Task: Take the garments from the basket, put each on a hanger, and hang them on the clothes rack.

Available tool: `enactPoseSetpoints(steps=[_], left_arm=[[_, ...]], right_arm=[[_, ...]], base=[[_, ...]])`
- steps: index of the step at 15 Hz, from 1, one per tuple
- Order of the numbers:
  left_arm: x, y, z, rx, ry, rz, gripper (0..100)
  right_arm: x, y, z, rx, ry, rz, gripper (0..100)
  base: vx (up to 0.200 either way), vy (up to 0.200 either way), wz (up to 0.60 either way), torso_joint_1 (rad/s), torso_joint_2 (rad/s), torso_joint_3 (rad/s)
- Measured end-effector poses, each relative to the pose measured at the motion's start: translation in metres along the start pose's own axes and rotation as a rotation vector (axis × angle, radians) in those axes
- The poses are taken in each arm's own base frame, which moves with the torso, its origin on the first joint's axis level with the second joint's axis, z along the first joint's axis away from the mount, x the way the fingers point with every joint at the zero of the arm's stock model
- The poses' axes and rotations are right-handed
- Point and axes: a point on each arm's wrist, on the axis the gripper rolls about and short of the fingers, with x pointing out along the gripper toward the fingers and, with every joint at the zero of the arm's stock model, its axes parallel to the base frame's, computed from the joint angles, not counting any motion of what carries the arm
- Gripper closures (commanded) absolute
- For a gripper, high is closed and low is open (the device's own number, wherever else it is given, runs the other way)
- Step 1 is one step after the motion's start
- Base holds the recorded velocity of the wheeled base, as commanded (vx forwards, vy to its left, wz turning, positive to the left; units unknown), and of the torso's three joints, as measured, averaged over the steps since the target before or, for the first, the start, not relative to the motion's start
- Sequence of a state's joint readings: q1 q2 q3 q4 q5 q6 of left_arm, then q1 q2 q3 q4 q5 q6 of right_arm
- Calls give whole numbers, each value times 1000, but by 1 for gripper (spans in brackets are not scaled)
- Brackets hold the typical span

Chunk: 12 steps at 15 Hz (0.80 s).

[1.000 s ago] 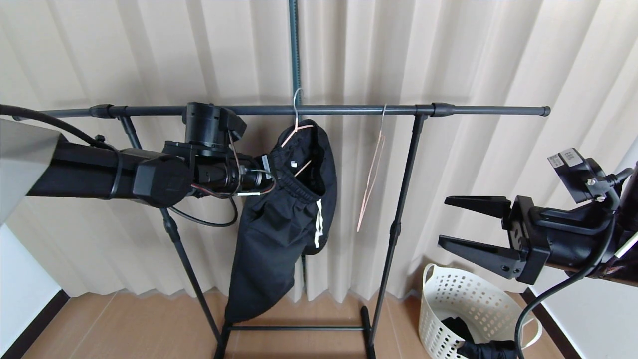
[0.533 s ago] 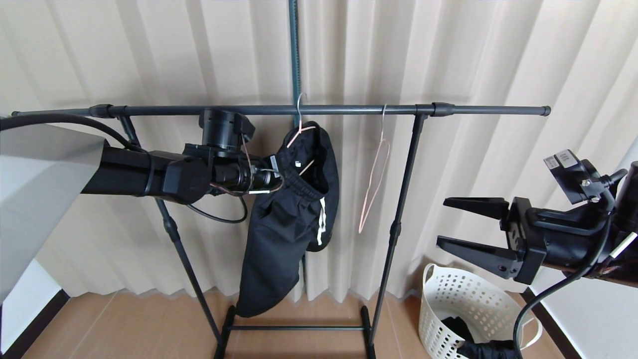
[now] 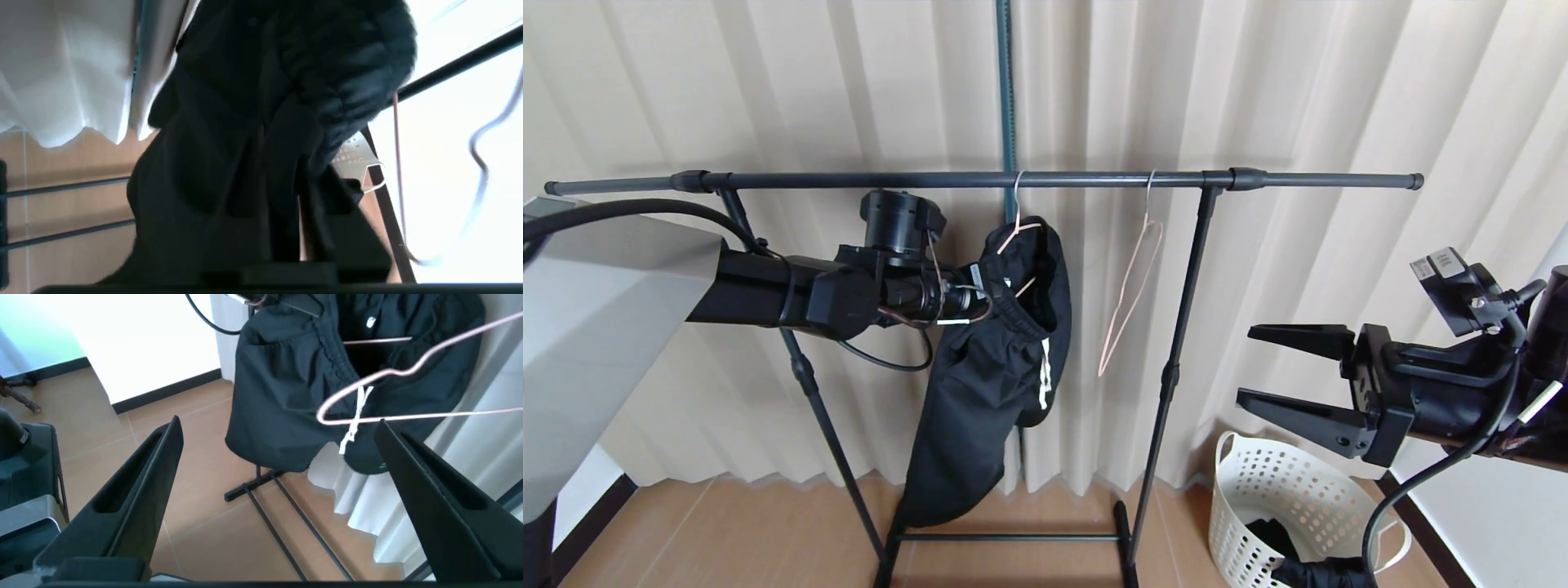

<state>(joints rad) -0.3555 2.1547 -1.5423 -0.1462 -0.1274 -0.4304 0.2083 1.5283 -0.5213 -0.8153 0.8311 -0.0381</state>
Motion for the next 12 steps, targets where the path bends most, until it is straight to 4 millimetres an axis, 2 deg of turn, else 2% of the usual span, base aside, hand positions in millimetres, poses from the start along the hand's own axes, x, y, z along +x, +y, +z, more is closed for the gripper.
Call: enactPoseSetpoints(steps=[3, 5, 8, 12], left_arm=[[-4, 2, -6, 1, 26, 41, 0], [-25, 1, -11, 25, 55, 69, 0], [-75, 0, -26, 99, 100, 88, 0], [-150, 8, -76, 167, 161, 99, 0]], right_arm=[[0, 0, -1, 2, 2, 0, 0], [-1, 2, -1, 0, 1, 0, 0], [-11, 11, 1, -72, -10, -48, 0], [-38, 29, 1, -186, -9, -428, 0]], base=[[0, 0, 0, 0, 0, 0], [0, 0, 0, 0, 0, 0], [0, 0, 0, 0, 0, 0], [0, 0, 0, 0, 0, 0]])
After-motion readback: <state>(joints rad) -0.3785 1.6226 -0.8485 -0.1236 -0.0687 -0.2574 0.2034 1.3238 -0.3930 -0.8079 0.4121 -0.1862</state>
